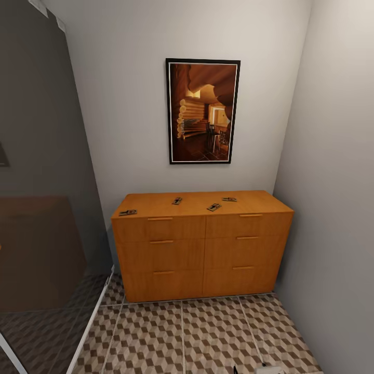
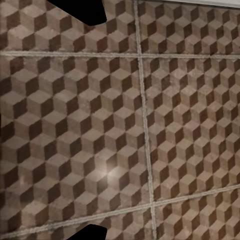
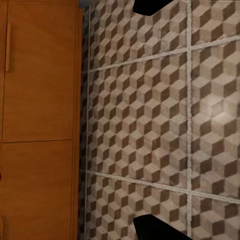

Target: Take the four mousetraps from the cabinet in the bathroom and place them on the bathroom floor. Make sure all four end up on the same floor surface, and ensure that at least two of them are either under or directly next to the same bathroom sink.

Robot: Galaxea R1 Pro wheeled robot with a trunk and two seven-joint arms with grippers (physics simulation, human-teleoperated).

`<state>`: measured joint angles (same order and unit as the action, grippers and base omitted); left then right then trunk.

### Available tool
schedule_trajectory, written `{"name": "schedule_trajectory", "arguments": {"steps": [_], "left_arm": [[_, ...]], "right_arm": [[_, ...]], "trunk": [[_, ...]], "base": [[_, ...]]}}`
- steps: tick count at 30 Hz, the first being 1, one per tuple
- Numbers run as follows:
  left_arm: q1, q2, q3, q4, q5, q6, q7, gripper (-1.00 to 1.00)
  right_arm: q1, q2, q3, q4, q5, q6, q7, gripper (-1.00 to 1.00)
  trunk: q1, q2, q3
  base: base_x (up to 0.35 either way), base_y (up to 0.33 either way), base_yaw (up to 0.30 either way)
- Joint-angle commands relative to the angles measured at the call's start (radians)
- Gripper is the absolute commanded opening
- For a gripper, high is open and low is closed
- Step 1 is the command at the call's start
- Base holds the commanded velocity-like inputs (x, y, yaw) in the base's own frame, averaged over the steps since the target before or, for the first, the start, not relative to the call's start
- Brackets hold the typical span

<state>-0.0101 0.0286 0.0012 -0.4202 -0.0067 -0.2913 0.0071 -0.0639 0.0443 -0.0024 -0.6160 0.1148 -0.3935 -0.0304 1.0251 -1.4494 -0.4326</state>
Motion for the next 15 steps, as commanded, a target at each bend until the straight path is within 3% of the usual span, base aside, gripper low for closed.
{"name": "schedule_trajectory", "arguments": {"steps": [1,9,15], "left_arm": [[-0.001,0.000,0.000,0.001,-0.001,-0.003,0.001,1.00],[-0.001,-0.002,0.000,0.001,0.000,-0.003,0.001,1.00],[-0.001,-0.007,0.000,0.007,0.000,-0.003,0.001,1.00]], "right_arm": [[-0.001,0.000,-0.001,-0.002,0.009,-0.002,-0.005,1.00],[-0.001,0.001,-0.001,-0.047,0.009,0.034,-0.055,1.00],[-0.001,0.002,-0.001,-0.156,0.009,0.133,-0.086,1.00]], "trunk": [[0.000,-0.001,-0.001],[0.000,-0.001,-0.001],[0.000,-0.001,-0.001]], "base": [[0.000,0.000,0.000],[0.000,0.000,0.000],[0.000,0.000,0.000]]}}
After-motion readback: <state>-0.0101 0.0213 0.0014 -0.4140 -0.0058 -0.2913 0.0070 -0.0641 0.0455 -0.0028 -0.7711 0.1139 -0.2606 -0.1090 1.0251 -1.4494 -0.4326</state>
